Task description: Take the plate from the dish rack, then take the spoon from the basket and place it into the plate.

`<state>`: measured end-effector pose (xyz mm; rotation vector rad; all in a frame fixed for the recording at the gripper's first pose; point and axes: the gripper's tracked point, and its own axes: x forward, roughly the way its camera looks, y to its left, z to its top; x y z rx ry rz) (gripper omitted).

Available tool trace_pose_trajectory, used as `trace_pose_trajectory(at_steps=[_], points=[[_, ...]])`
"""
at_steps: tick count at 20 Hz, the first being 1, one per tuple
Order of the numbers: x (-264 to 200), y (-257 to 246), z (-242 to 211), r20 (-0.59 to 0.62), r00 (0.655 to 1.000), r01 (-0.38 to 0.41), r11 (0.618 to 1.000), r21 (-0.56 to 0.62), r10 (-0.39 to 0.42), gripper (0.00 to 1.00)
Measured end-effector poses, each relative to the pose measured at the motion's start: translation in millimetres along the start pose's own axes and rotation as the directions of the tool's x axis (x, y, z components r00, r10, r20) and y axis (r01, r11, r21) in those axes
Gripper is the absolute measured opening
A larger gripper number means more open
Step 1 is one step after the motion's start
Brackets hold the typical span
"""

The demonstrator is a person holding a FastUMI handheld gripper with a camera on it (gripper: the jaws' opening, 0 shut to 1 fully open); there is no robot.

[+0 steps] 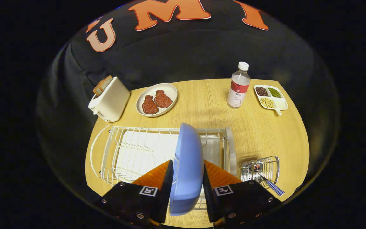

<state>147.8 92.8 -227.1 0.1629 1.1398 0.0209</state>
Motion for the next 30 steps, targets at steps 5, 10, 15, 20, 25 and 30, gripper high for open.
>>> trace_pose_trajectory(at_steps=[5, 10, 15, 20, 25, 30], points=[[13, -3, -17, -0.060, 0.994, 0.084, 0.996, -0.043, -0.086, 0.41], [10, -4, -10, -0.016, 0.986, 0.168, 0.985, -0.050, -0.169, 0.37], [-9, -11, 13, 0.067, 0.972, 0.229, 0.971, -0.069, -0.225, 0.34], [-44, 3, 18, 0.114, 0.986, 0.129, 0.991, -0.041, -0.124, 0.30], [-83, -1, -5, 0.177, 0.984, 0.029, 1.000, -0.005, -0.028, 0.30], [-99, -2, -60, 0.185, 0.981, -0.062, 0.998, -0.013, 0.063, 0.30]])
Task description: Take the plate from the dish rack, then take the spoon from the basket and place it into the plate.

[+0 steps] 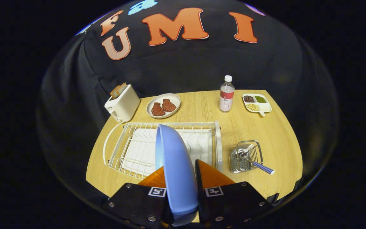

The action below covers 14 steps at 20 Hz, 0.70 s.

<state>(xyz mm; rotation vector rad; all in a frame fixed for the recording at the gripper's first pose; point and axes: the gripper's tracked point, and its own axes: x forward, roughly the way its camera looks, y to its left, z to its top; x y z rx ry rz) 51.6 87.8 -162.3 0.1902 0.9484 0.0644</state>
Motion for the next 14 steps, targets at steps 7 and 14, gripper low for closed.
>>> trace_pose_trajectory(at_steps=[7, 14], points=[[-11, 12, -67, -0.021, 0.983, -0.182, 0.983, 0.032, 0.182, 0.30], [-8, 6, -114, -0.022, 0.972, -0.235, 0.972, -0.007, 0.235, 0.30]])
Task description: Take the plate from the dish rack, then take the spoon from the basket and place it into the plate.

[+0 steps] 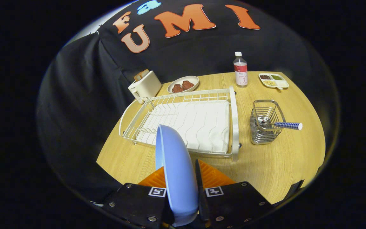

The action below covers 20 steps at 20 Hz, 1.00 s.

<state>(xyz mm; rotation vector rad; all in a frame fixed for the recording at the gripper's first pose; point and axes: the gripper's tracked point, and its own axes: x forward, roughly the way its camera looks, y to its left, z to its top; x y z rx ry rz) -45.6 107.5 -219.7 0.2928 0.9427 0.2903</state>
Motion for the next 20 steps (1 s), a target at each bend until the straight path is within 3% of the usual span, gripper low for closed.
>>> trace_pose_trajectory(at_steps=[6, 9, 11, 14, 20], points=[[27, -16, -39, -0.053, 0.999, -0.006, 0.999, 0.045, 0.009, 0.30], [30, -17, -51, -0.052, 0.997, -0.054, 0.992, 0.116, 0.060, 0.30], [36, -28, -57, -0.044, 0.998, -0.032, 0.990, 0.134, 0.039, 0.31], [42, -32, -65, -0.043, 0.998, -0.033, 0.989, 0.145, 0.040, 0.39], [44, -64, -62, 0.032, 0.994, 0.107, 0.993, 0.058, -0.109, 0.68]])
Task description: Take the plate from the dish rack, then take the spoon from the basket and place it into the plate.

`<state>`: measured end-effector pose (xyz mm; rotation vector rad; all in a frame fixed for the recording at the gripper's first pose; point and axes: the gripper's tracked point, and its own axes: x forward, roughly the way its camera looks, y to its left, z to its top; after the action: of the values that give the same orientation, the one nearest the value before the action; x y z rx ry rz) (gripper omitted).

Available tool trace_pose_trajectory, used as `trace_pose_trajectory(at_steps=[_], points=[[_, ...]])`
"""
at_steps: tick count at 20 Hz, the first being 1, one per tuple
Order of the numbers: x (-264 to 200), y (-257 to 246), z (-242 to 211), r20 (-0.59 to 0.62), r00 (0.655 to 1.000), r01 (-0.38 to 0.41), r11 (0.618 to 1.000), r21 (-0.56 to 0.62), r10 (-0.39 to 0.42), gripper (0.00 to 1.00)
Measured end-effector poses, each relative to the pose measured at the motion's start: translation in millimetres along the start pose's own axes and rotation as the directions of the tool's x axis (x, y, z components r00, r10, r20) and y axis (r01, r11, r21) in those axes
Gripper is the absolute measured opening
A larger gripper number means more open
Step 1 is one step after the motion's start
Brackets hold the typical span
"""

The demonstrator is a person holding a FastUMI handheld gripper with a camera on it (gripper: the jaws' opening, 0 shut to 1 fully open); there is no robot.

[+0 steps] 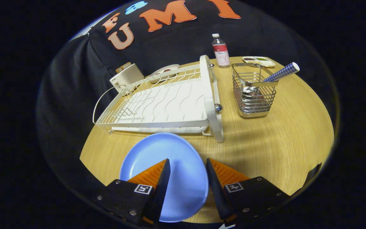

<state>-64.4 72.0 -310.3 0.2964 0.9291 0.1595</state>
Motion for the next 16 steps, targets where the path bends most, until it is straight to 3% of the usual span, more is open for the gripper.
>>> trace_pose_trajectory(at_steps=[3, 6, 10, 14, 16], points=[[-10, -12, 25, 0.127, 0.992, 0.027, 0.999, -0.019, -0.025, 0.76], [-23, -38, 52, 0.277, 0.955, 0.128, 0.990, -0.060, -0.107, 0.83], [-44, -65, 85, 0.433, 0.885, 0.213, 0.976, -0.048, -0.172, 0.81], [-47, -101, 106, 0.481, 0.847, 0.236, 0.971, 0.042, -0.226, 0.81], [-49, -114, 117, 0.506, 0.824, 0.255, 0.964, 0.070, -0.254, 0.76]])
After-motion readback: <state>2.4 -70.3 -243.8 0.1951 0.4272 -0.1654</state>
